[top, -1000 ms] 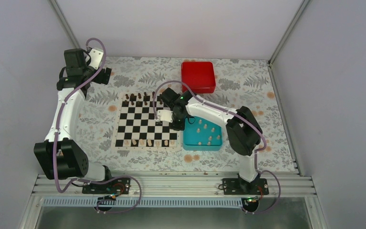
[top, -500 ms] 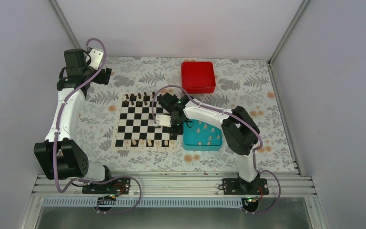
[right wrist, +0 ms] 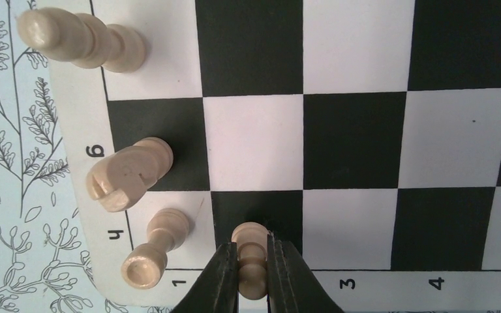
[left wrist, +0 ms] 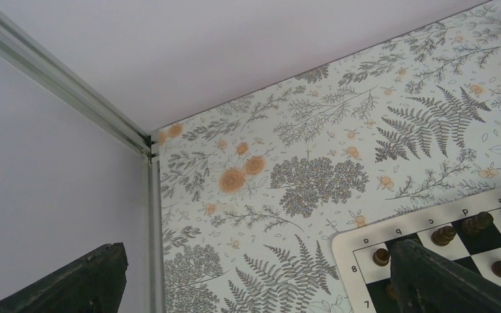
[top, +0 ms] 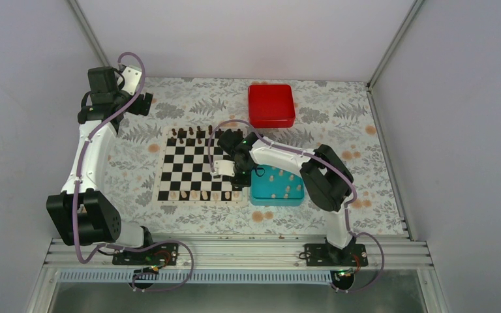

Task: Set up the chess pieces on the board
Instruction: Place the chess piece on the chessboard.

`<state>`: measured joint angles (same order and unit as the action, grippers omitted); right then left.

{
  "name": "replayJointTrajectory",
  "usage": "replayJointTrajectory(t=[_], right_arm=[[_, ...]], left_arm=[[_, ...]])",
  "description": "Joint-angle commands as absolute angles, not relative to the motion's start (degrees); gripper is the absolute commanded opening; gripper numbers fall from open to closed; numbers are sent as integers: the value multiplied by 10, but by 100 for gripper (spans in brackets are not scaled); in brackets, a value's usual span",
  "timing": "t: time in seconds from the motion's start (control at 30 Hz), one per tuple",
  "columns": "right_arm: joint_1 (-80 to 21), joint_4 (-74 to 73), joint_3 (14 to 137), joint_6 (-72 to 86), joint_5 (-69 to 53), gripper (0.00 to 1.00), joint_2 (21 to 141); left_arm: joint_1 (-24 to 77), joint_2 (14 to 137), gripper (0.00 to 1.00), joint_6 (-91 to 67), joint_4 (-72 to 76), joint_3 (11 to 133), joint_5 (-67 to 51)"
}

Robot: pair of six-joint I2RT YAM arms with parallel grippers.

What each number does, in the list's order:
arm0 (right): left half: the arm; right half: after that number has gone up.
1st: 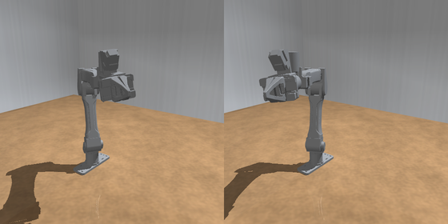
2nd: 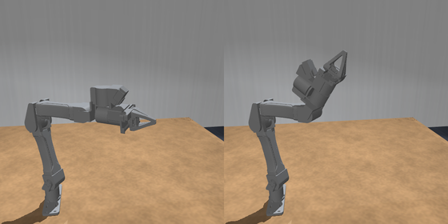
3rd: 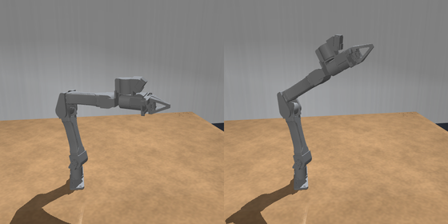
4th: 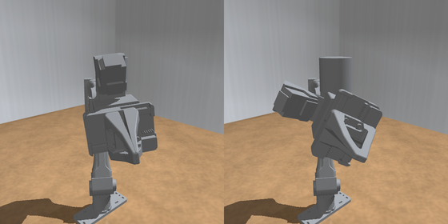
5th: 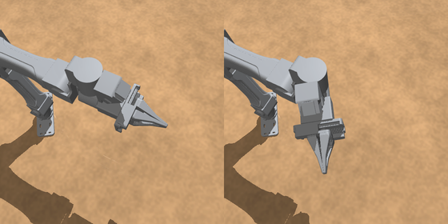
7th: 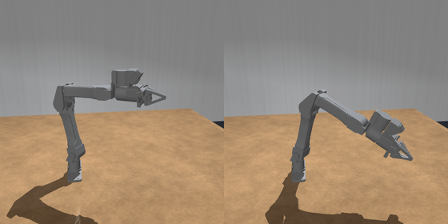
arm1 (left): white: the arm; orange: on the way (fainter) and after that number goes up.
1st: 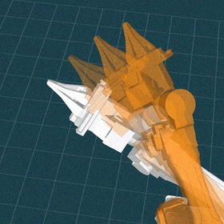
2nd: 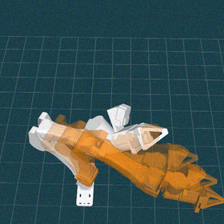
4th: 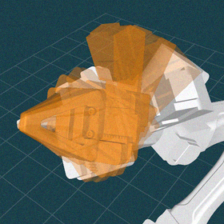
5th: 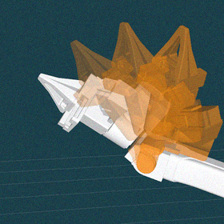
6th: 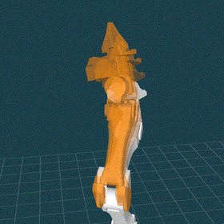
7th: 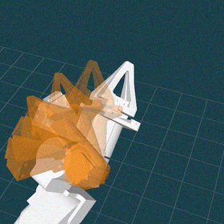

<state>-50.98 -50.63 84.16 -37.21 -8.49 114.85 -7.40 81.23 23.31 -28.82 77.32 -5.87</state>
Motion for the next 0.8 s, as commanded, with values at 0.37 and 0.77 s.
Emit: replayJointTrajectory(t=[0.37,0.77], right_arm=[[-515,-495,832,-364,-83,21,1157],[-487,-531,832,-355,-65,38,1035]], left_arm=[[-78,794,100,234,-280,764,-67],[-78,792,100,236,-281,767,-69]])
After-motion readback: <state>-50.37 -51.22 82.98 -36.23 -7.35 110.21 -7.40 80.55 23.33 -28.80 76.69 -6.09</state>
